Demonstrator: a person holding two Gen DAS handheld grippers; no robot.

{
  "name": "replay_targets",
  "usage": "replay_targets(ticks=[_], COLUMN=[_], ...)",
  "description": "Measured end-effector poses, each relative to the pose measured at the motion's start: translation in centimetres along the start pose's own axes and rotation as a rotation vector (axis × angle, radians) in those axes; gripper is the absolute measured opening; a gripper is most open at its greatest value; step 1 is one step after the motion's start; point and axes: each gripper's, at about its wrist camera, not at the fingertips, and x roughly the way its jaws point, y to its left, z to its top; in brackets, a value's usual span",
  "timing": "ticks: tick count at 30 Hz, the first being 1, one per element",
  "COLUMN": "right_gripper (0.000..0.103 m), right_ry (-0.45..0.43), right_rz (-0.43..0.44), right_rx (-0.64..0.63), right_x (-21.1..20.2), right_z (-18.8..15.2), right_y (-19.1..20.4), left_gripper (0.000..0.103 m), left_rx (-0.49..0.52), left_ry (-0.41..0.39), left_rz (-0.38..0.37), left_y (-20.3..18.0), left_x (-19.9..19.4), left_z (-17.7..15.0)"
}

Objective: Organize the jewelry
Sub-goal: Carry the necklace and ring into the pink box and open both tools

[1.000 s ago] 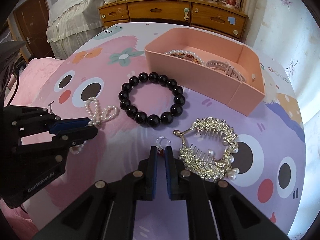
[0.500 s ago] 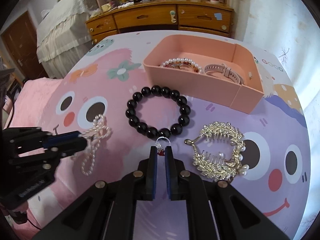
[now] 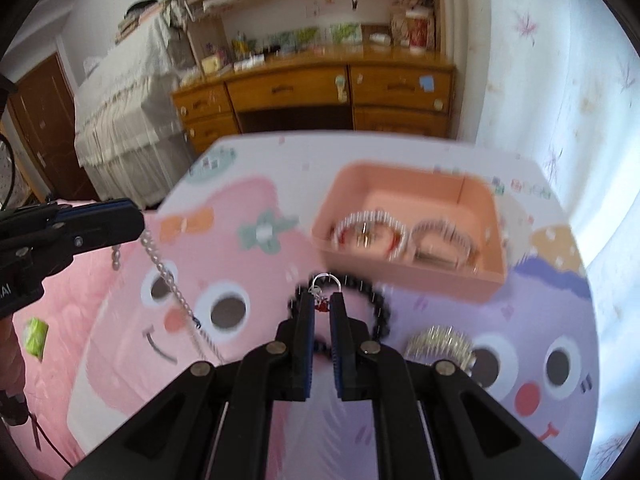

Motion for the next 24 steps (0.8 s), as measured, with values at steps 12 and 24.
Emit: replay_targets(ticks=[12, 24], right_gripper=[0.007, 0.008], right_ry=[-0.159, -0.158], right_rz=[-0.113, -0.158], right_rx=[0.007, 0.052], right_x=[-1.6, 0.2], right_z=[4.2, 4.6], right_y=[-3.2, -6.9], left_gripper=[0.007, 0.007], left_rx=[0.11, 0.115], left_ry=[-0.222, -0.184], left_rz=[-0.088, -0.1], left_y=[-3.1, -5.6], left_x=[0.0, 6.0], left_z=[9.0, 10.3])
